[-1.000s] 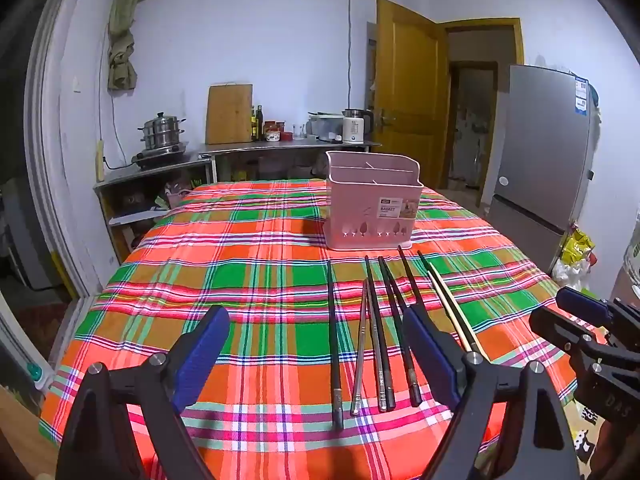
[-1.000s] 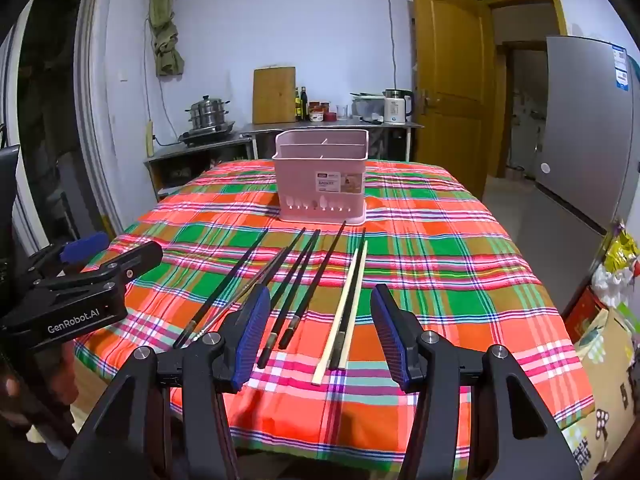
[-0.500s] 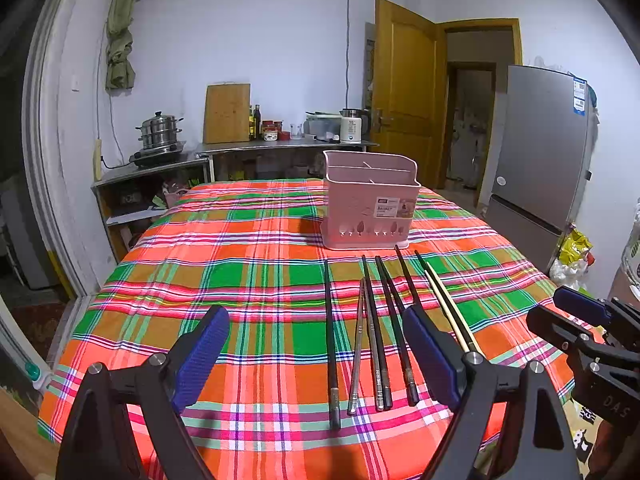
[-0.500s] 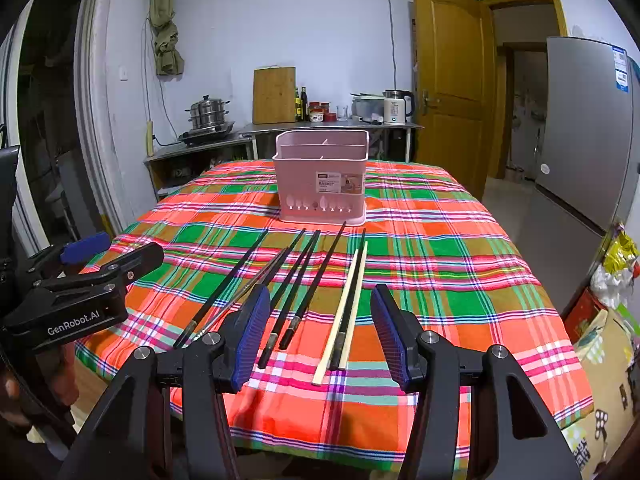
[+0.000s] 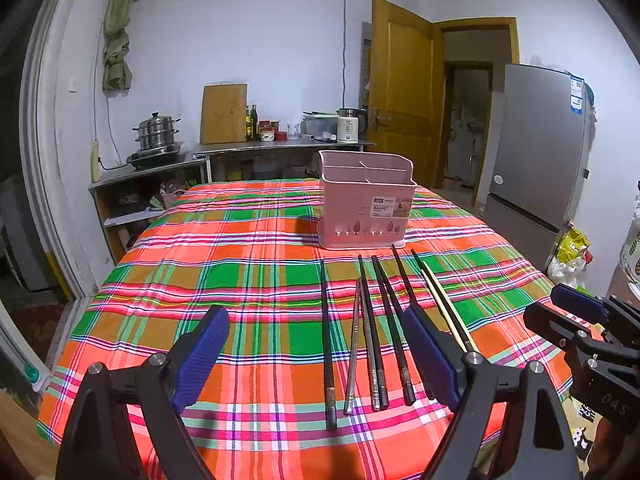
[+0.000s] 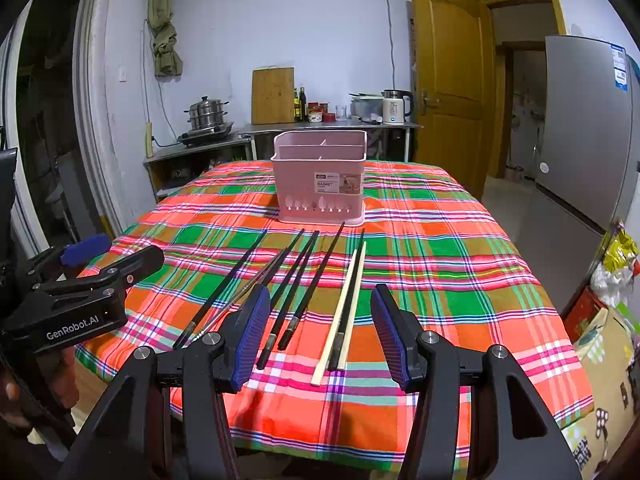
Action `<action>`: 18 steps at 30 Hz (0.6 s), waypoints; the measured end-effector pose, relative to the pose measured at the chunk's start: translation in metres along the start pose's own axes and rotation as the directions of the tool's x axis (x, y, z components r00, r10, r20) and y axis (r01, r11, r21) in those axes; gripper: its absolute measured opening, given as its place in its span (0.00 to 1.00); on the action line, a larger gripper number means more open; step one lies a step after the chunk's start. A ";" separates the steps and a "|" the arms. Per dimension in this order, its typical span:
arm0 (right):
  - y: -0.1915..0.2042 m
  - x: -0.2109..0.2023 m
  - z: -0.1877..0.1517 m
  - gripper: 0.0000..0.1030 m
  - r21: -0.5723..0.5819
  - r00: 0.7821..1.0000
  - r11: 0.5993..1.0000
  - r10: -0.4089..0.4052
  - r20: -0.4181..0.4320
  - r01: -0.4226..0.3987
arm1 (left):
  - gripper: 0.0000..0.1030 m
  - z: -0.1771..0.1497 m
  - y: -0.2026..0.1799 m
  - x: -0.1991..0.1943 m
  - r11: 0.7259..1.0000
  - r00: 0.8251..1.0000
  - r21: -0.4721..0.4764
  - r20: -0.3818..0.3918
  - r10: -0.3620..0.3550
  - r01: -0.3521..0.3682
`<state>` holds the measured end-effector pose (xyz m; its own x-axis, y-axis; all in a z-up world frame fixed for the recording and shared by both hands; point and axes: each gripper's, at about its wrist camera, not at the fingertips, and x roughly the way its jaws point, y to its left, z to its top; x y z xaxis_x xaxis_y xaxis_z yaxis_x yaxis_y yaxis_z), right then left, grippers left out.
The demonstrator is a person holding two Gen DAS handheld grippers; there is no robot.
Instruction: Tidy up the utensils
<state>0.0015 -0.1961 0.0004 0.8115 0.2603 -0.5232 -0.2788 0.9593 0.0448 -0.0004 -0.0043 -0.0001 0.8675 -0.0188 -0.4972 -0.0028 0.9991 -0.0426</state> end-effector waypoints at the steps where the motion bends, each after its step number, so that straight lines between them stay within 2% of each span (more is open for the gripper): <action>1: 0.000 0.000 0.000 0.52 0.000 1.000 1.000 0.000 0.000 0.000 | 0.86 0.000 0.000 0.000 1.000 1.000 0.000 0.001 0.000 0.000; 18: -0.001 0.000 0.001 0.52 0.001 1.000 1.000 0.001 -0.001 -0.001 | 0.86 0.000 -0.003 -0.002 1.000 1.000 0.003 0.001 -0.010 0.010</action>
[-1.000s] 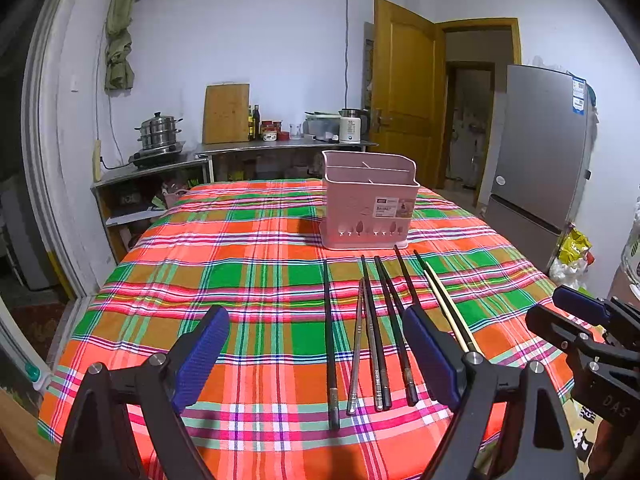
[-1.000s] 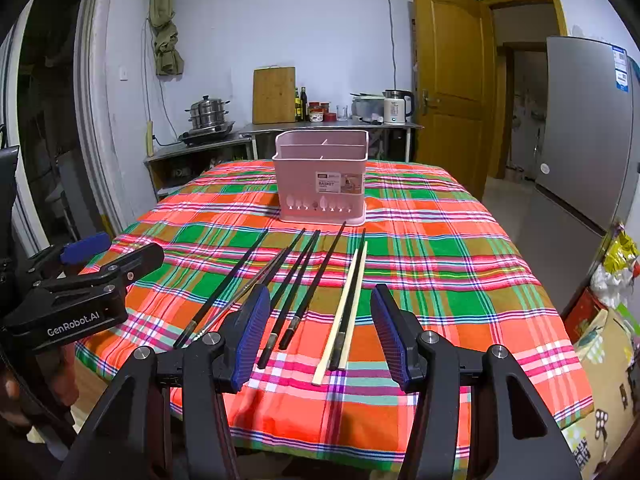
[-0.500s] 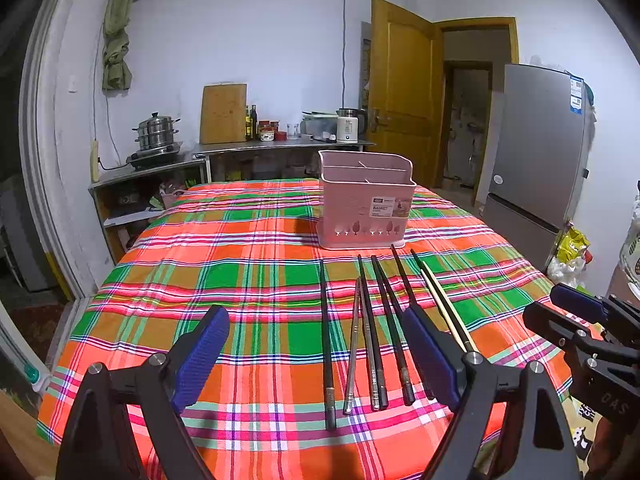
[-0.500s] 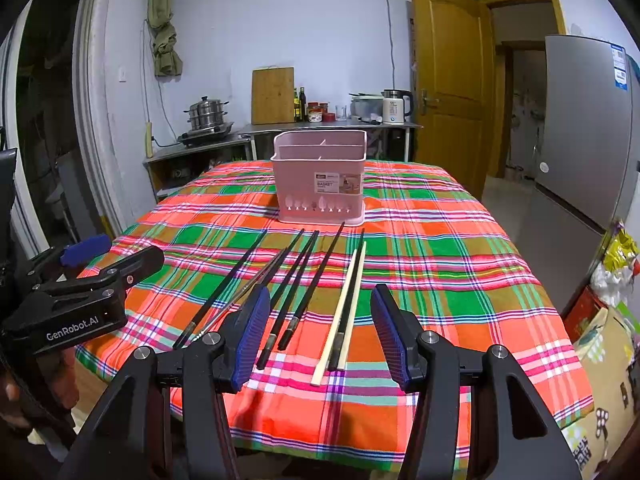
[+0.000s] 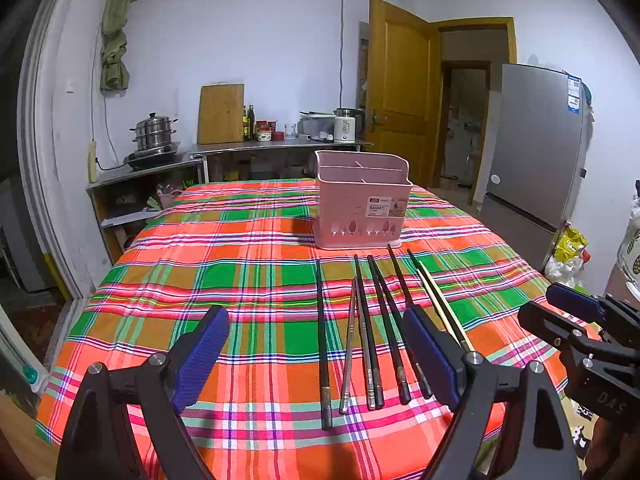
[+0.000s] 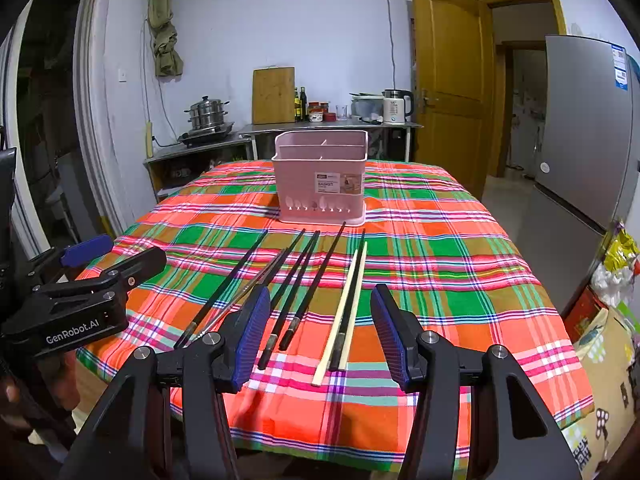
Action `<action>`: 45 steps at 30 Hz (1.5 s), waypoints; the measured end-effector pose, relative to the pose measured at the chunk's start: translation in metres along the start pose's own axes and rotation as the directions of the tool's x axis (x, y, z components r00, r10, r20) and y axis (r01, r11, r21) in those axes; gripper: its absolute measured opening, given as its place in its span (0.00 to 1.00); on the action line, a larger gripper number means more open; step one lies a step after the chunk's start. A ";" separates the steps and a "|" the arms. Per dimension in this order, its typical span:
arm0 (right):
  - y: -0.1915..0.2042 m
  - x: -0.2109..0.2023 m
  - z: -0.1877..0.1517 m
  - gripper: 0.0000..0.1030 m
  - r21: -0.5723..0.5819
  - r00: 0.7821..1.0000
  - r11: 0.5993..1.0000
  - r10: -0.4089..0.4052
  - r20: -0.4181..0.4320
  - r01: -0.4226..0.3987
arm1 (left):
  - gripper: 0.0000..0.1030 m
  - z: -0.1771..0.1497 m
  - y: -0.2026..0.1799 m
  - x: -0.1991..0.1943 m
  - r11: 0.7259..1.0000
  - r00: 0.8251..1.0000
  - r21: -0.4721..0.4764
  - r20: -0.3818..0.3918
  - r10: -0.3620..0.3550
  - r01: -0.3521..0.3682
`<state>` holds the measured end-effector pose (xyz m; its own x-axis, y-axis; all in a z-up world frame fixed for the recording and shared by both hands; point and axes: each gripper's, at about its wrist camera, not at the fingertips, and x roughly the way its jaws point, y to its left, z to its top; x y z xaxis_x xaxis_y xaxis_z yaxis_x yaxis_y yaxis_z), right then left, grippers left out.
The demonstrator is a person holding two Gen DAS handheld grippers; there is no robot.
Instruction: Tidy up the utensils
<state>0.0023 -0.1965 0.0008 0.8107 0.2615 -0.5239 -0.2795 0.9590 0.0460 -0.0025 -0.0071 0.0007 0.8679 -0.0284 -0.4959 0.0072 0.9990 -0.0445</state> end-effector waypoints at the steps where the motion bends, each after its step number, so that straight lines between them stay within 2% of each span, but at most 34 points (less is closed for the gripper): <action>1: 0.000 0.000 0.000 0.52 0.000 1.000 1.000 0.000 0.001 0.000 | 0.86 0.000 0.000 0.000 1.000 1.000 0.000 0.000 0.001 -0.001; 32: 0.000 0.000 0.000 0.52 0.003 1.000 1.000 0.000 -0.002 0.000 | 0.86 -0.001 -0.004 0.001 1.000 1.000 0.003 -0.011 -0.010 0.010; 39: -0.002 0.007 -0.001 0.52 0.011 1.000 1.000 0.001 -0.017 -0.001 | 0.86 -0.001 0.002 0.014 1.000 0.999 -0.002 -0.045 -0.028 0.028; 45: -0.005 0.020 0.001 0.52 0.015 0.999 1.000 0.003 -0.043 -0.002 | 0.86 0.002 0.007 0.042 1.000 0.994 0.012 -0.102 -0.027 0.028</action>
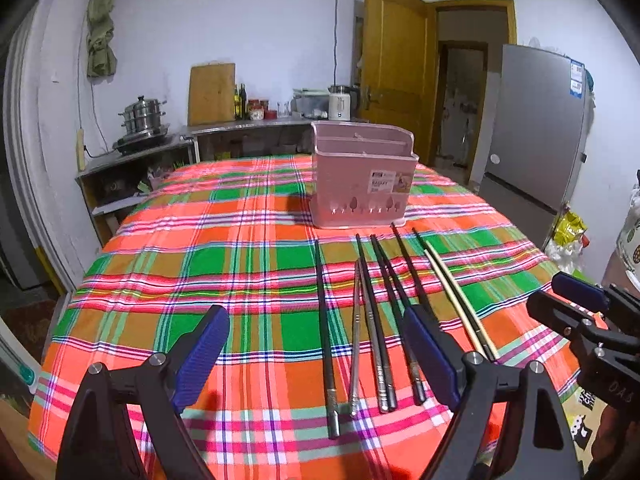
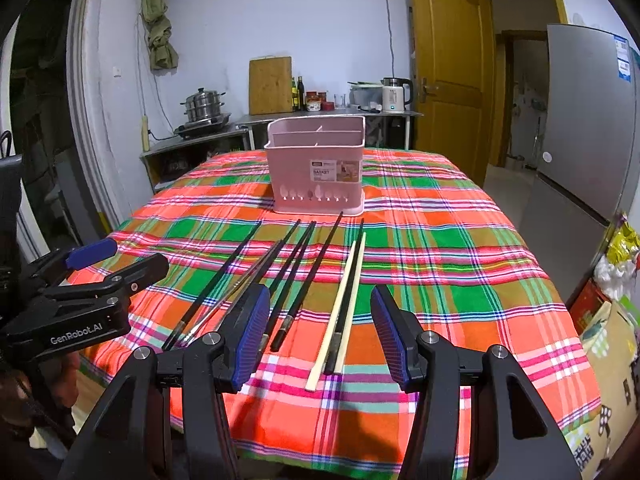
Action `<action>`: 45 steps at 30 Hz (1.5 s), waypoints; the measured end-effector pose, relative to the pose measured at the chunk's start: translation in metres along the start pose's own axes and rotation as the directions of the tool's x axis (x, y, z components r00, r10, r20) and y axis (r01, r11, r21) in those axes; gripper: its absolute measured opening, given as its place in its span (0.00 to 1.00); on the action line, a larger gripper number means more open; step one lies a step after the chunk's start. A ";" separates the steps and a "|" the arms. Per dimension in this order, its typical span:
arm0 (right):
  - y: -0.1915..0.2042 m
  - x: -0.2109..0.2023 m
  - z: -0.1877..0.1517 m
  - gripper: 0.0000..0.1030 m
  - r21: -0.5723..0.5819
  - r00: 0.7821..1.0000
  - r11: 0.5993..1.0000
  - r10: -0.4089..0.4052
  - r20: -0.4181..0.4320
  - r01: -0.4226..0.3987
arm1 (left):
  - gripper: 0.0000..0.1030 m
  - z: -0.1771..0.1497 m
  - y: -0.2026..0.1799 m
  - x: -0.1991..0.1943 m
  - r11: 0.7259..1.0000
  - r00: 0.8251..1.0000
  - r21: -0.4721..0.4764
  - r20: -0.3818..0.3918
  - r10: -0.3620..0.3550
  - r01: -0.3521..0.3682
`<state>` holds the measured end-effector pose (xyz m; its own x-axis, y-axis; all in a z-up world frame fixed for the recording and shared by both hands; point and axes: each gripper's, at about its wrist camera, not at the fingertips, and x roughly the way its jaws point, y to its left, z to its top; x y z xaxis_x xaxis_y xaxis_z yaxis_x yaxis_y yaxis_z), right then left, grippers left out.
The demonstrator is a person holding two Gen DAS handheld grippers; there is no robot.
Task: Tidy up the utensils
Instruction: 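Close the left tool on a black chopstick while the right tool grasps another black chopstick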
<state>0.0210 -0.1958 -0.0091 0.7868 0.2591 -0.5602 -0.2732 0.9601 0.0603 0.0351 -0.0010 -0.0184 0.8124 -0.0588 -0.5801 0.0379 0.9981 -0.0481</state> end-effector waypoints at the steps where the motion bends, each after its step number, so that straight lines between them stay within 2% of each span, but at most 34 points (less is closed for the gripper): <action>1: -0.001 0.003 0.000 0.52 0.002 1.000 1.000 0.002 -0.005 -0.002 | 0.86 0.001 0.001 0.005 1.000 1.000 0.000 -0.011 -0.003 0.003; 5: -0.004 0.018 0.004 0.52 0.005 0.999 1.000 0.007 -0.031 -0.007 | 0.84 0.010 0.008 0.031 1.000 0.998 -0.007 -0.060 -0.020 0.020; 8: -0.009 0.034 0.009 0.52 0.015 0.998 1.000 0.015 -0.054 -0.015 | 0.74 0.017 0.013 0.048 1.000 0.996 -0.003 -0.083 -0.024 0.023; 15: -0.020 0.073 0.028 0.52 0.028 0.995 0.999 0.019 -0.100 -0.017 | 0.74 0.038 0.023 0.099 0.999 0.979 -0.025 -0.197 -0.052 0.047; 19: -0.028 0.099 0.046 0.43 0.030 0.992 0.999 0.021 -0.124 -0.017 | 0.74 0.047 0.028 0.127 0.997 0.962 -0.043 -0.262 -0.070 0.060; 23: -0.038 0.130 0.061 0.36 0.036 0.985 0.999 0.019 -0.173 -0.013 | 0.73 0.054 0.029 0.148 0.995 0.951 -0.062 -0.293 -0.096 0.081; 28: -0.050 0.163 0.071 0.24 0.055 0.971 0.998 0.023 -0.239 -0.010 | 0.61 0.060 0.027 0.170 0.992 0.936 -0.065 -0.330 -0.126 0.111; 29: -0.052 0.170 0.072 0.23 0.060 0.967 0.998 0.025 -0.252 -0.010 | 0.56 0.061 0.026 0.174 0.992 0.933 -0.060 -0.336 -0.127 0.113; 31: -0.056 0.181 0.074 0.21 0.068 0.961 0.998 0.030 -0.277 -0.012 | 0.52 0.061 0.023 0.181 0.991 0.927 -0.054 -0.350 -0.135 0.124; 33: -0.059 0.191 0.076 0.21 0.072 0.954 0.997 0.035 -0.297 -0.014 | 0.46 0.062 0.022 0.186 0.991 0.921 -0.051 -0.366 -0.135 0.125; 39: -0.061 0.218 0.077 0.17 0.068 0.933 0.998 0.034 -0.358 -0.010 | 0.39 0.064 0.017 0.195 0.994 0.924 -0.007 -0.368 -0.102 0.107; 44: -0.061 0.232 0.083 0.15 0.057 0.927 0.998 0.026 -0.375 -0.005 | 0.38 0.066 0.008 0.199 0.995 0.926 0.059 -0.374 -0.052 0.080; 45: -0.062 0.233 0.084 0.11 0.053 0.925 0.999 0.023 -0.380 -0.003 | 0.37 0.067 0.006 0.200 0.995 0.926 0.075 -0.375 -0.039 0.073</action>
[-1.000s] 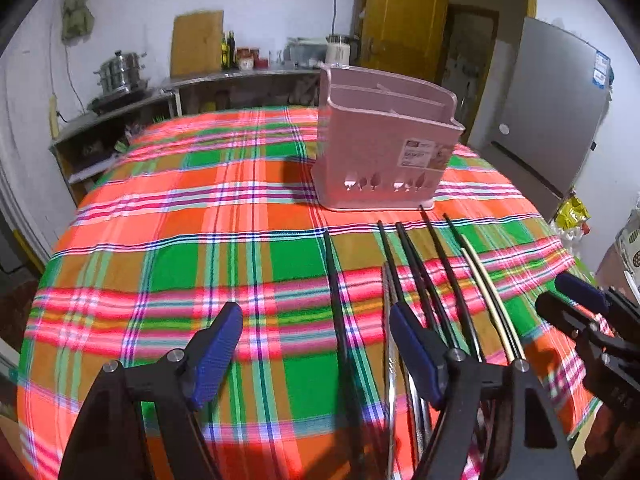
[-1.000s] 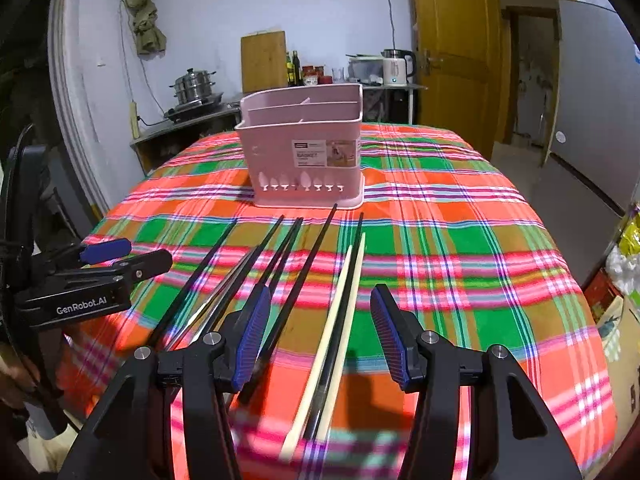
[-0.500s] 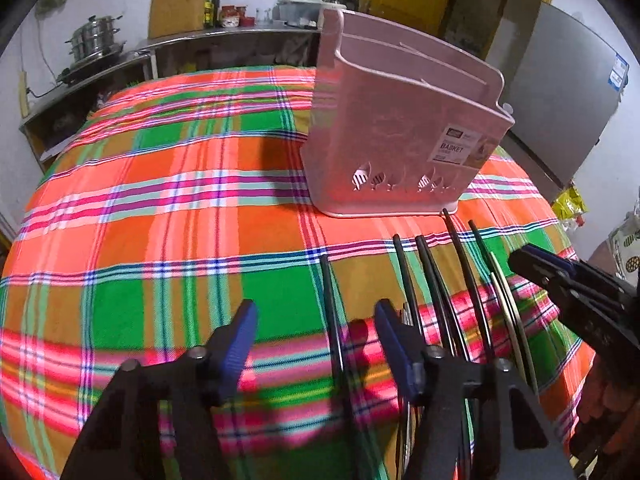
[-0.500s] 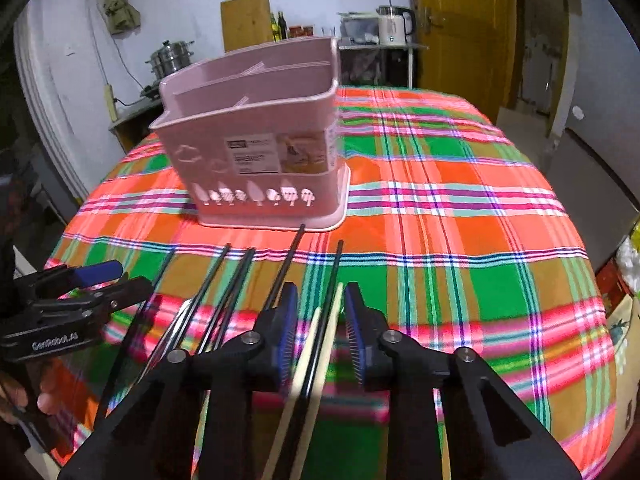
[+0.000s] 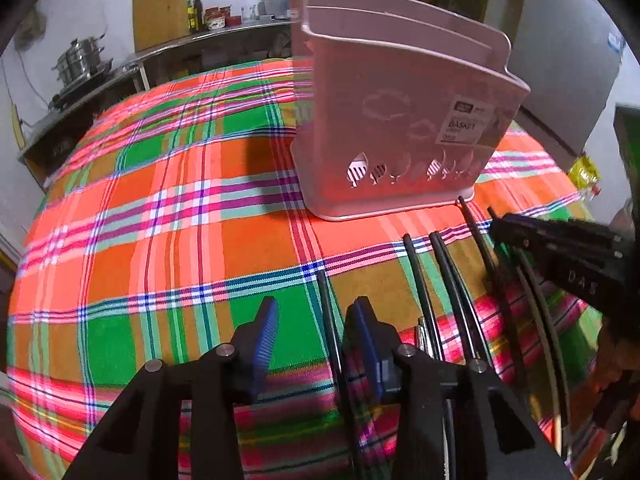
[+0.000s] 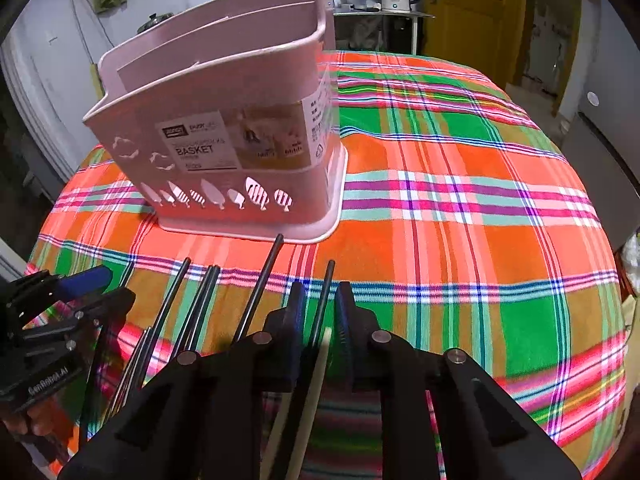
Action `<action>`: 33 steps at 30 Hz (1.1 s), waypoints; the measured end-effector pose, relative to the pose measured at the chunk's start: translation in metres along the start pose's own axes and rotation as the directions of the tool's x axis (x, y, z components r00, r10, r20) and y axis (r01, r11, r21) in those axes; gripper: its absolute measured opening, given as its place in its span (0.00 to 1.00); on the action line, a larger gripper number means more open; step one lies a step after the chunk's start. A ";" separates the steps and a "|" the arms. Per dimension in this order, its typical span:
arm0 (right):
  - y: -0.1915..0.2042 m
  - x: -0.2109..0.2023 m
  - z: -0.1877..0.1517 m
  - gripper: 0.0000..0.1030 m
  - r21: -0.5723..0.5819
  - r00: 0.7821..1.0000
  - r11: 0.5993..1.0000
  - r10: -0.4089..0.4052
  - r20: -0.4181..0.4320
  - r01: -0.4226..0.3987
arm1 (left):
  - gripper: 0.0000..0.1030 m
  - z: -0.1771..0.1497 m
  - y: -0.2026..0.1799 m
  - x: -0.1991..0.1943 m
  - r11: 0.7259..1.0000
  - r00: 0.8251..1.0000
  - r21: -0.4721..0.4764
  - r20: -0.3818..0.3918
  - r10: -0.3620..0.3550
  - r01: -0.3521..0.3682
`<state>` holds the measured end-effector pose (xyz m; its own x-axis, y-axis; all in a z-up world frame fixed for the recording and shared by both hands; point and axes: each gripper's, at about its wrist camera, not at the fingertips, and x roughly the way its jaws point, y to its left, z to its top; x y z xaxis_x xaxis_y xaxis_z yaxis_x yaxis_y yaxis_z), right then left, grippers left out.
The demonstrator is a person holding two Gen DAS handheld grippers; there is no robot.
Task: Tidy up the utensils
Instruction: 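Close the left tool on a black chopstick while the right tool grasps another black chopstick, then carry the black chopsticks in both tools over the pink basket and lower them in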
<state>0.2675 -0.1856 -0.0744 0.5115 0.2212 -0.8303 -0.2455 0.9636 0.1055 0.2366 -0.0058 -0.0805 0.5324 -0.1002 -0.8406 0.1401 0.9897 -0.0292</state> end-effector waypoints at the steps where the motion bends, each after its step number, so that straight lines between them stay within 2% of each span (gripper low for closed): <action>1: 0.002 0.000 -0.001 0.07 -0.005 1.000 1.000 -0.006 -0.003 0.006 | 0.35 0.000 -0.002 0.001 1.000 1.000 0.005 0.001 0.003 -0.003; 5: 0.004 -0.001 0.001 0.07 -0.005 1.000 1.000 0.004 -0.009 -0.004 | 0.08 0.005 -0.005 0.001 1.000 1.000 0.009 -0.004 -0.006 0.006; 6: 0.005 -0.003 0.001 0.07 -0.005 1.000 1.000 0.005 -0.008 -0.005 | 0.06 0.004 -0.003 0.000 1.000 1.000 0.006 -0.007 -0.013 0.013; 11: 0.009 -0.018 0.007 0.06 -0.009 1.000 1.000 0.016 0.027 -0.016 | 0.06 0.010 0.004 -0.008 0.999 0.999 -0.014 -0.011 -0.038 0.038; 19: 0.013 -0.059 0.020 0.05 -0.018 0.993 0.999 0.040 0.107 -0.038 | 0.05 0.027 0.014 -0.062 0.997 0.994 -0.014 0.078 -0.081 0.082; 27: 0.022 -0.115 0.029 0.05 -0.039 0.974 0.998 0.055 0.220 -0.048 | 0.04 0.043 0.018 -0.127 0.994 0.978 0.001 0.182 -0.105 0.106; 33: 0.026 -0.148 0.030 0.04 -0.050 0.956 0.998 0.058 0.287 -0.046 | 0.04 0.045 0.015 -0.160 0.994 0.967 0.019 0.232 -0.109 0.107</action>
<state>0.2102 -0.1892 0.0682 0.7110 0.3105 -0.6310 -0.3097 0.9438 0.1155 0.1916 0.0207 0.0776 0.6929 -0.2282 -0.6840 0.2120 0.9711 -0.1093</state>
